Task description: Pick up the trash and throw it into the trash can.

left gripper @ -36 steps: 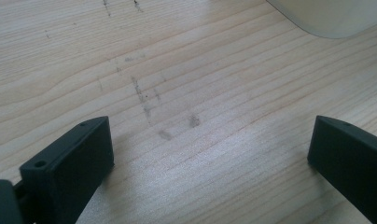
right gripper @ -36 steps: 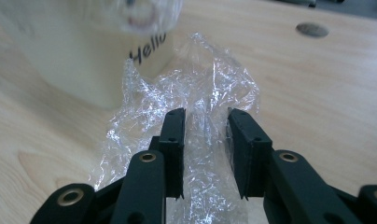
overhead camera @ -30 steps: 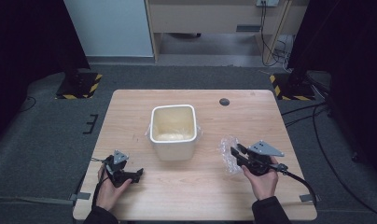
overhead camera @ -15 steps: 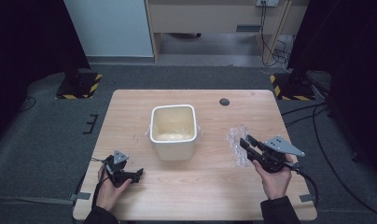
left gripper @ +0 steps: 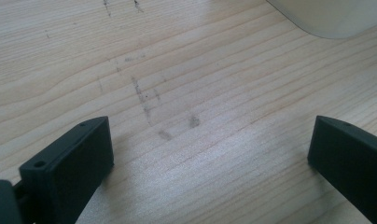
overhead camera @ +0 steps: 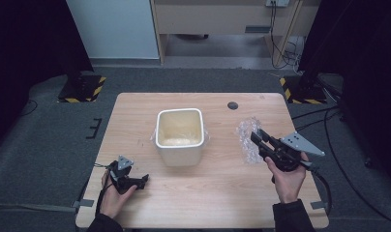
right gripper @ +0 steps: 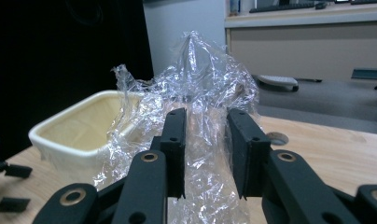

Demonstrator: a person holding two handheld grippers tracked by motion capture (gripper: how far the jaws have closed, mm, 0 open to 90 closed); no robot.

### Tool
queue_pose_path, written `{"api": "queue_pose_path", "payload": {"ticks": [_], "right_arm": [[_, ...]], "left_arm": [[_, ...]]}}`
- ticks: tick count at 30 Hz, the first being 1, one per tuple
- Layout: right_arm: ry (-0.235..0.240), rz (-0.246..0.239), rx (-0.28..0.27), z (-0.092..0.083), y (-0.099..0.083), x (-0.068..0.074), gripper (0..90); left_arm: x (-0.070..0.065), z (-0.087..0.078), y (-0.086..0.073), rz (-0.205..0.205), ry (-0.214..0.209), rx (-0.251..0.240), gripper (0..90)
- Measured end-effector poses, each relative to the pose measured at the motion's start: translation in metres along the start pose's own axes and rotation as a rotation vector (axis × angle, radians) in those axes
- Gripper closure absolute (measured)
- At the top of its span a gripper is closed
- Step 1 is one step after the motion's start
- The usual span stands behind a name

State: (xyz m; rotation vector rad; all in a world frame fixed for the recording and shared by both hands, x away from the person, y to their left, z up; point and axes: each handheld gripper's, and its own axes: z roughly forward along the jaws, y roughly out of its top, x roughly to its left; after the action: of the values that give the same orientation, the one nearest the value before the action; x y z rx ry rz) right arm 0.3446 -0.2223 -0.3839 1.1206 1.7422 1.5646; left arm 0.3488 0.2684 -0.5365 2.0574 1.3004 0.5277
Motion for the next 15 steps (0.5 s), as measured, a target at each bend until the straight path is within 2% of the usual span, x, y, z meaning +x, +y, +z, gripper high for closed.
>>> {"api": "queue_pose_path", "payload": {"ticks": [6,15], "right_arm": [[0.013,0.007,-0.045,0.006,0.011,0.004,69.5],[0.040,-0.004,-0.050,0.025,0.020,0.014,69.8]], "left_arm": [[0.000,0.000,0.000,0.000,0.000,0.000,0.0],[0.000,0.000,0.000,-0.002,0.001,0.000,0.0]]}}
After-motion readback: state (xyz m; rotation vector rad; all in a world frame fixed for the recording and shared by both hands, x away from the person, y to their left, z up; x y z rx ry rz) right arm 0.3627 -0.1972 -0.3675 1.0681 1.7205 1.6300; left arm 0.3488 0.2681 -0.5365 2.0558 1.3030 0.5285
